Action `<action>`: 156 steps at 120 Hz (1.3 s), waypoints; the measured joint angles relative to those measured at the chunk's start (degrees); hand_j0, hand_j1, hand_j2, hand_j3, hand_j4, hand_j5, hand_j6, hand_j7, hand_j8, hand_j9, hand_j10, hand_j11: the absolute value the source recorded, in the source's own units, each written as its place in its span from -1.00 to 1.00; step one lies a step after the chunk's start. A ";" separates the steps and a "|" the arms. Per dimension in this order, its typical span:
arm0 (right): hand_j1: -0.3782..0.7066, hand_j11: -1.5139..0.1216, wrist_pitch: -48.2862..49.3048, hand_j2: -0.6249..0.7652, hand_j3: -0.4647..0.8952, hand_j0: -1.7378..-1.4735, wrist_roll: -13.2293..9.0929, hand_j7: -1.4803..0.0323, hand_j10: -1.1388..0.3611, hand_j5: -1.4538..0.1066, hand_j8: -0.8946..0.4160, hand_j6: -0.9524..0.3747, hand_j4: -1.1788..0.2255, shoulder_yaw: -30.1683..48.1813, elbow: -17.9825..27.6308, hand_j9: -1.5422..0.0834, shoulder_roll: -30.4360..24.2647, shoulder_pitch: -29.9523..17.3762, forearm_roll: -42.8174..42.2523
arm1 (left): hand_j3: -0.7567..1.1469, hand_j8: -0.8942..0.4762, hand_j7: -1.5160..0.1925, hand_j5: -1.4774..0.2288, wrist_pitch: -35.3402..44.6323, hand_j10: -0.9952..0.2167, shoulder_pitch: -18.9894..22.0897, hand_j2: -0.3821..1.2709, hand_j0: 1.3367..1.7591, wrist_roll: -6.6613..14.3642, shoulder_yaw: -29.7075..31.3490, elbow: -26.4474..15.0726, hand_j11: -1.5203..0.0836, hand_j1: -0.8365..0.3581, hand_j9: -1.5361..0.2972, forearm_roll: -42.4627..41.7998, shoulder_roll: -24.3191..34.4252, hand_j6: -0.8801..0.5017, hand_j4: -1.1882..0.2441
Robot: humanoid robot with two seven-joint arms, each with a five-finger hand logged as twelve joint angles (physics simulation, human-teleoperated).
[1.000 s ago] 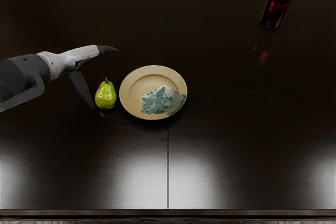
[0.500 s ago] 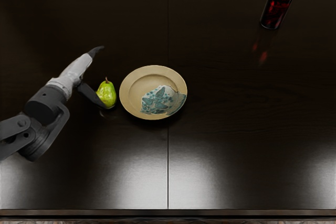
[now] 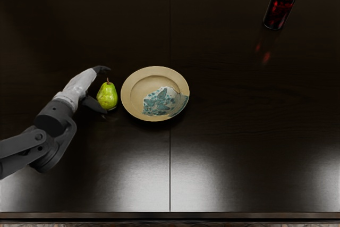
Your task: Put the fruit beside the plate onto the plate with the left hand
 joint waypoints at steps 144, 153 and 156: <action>-0.95 0.85 0.09 -0.10 -0.32 -0.40 0.00 0.96 0.52 0.86 0.37 0.44 0.68 -0.03 0.03 0.90 0.00 0.25 0.00 | -0.21 -0.41 -0.18 -0.19 -0.77 -0.42 -2.40 0.10 0.51 0.39 2.11 0.18 -0.14 0.02 -0.23 -5.46 0.20 -0.27 0.00; -0.95 0.85 0.09 -0.10 -0.32 -0.40 0.00 0.96 0.52 0.86 0.37 0.44 0.68 -0.02 0.03 0.90 0.00 0.26 0.00 | -0.21 -0.47 -0.19 -0.20 -1.05 -0.42 -3.99 0.19 0.51 0.68 2.20 0.24 -0.14 0.00 -0.23 -8.07 0.40 -0.33 -0.05; -0.95 0.85 0.09 -0.10 -0.32 -0.40 0.00 0.96 0.52 0.86 0.37 0.44 0.68 -0.03 0.03 0.90 0.00 0.26 0.00 | -0.21 -0.47 -0.20 -0.21 -1.23 -0.42 -4.67 0.21 0.51 0.74 2.21 0.31 -0.14 0.00 -0.23 -9.14 0.57 -0.33 -0.06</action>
